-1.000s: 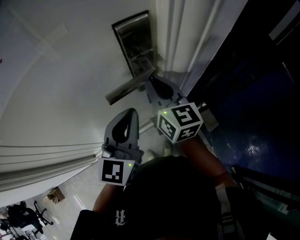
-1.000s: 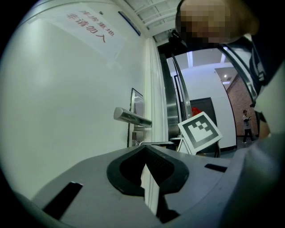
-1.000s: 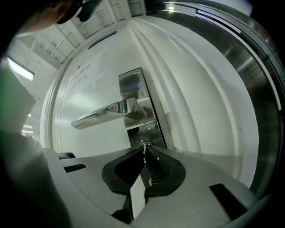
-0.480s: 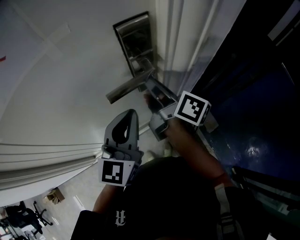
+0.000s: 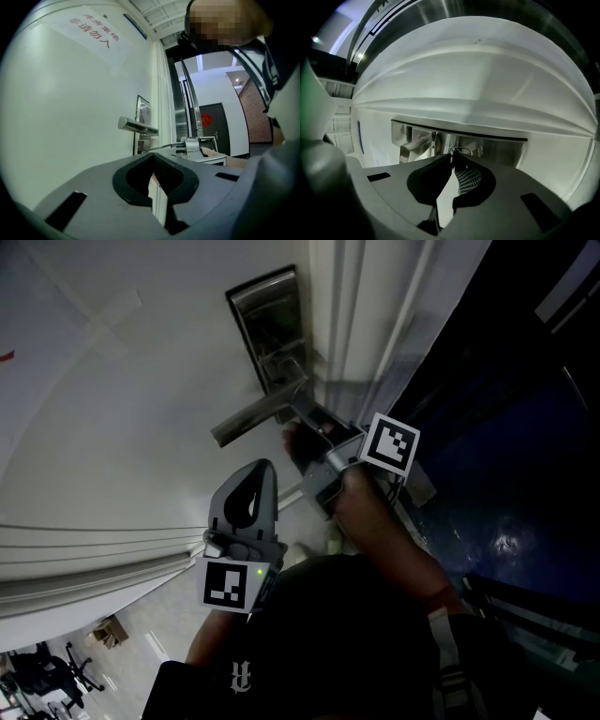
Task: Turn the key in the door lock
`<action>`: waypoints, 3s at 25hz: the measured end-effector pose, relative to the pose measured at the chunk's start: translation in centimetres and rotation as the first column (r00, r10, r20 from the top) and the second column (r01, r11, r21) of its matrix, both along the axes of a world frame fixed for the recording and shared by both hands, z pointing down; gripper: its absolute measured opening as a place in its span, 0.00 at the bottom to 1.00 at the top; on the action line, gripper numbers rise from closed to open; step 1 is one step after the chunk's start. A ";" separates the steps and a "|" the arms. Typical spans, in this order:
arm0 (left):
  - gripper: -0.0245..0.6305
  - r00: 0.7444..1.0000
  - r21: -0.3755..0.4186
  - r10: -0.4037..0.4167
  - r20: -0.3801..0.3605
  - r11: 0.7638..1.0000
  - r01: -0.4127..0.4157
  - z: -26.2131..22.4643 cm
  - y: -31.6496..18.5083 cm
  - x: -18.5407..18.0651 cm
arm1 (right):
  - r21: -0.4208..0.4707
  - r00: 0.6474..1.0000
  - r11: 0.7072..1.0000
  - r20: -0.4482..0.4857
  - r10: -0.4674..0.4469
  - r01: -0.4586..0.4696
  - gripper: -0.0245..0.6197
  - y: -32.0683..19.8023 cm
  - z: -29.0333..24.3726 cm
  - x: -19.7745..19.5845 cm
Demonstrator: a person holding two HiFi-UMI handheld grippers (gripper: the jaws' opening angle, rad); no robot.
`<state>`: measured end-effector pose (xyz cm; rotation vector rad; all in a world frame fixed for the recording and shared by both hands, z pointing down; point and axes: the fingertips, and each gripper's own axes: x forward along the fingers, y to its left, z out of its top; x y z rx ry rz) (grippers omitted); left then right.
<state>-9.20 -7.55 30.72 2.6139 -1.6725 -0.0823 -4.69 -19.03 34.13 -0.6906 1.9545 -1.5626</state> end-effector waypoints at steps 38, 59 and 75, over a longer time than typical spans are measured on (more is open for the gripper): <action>0.05 0.998 -0.034 0.049 -0.026 0.998 -0.050 0.4 -0.6 2.2 | 0.004 0.994 0.998 0.090 -0.068 0.068 0.07 4.0 0.8 1.2; 0.05 0.998 -0.071 0.042 -0.042 0.996 -0.045 1.5 -0.2 2.1 | 0.586 0.653 0.752 -0.701 0.284 0.302 0.06 8.5 0.3 1.1; 0.05 0.998 -0.058 0.034 -0.047 0.998 -0.037 1.3 -0.1 1.9 | 0.626 0.577 0.694 -0.731 0.363 0.356 0.06 8.6 -0.1 1.0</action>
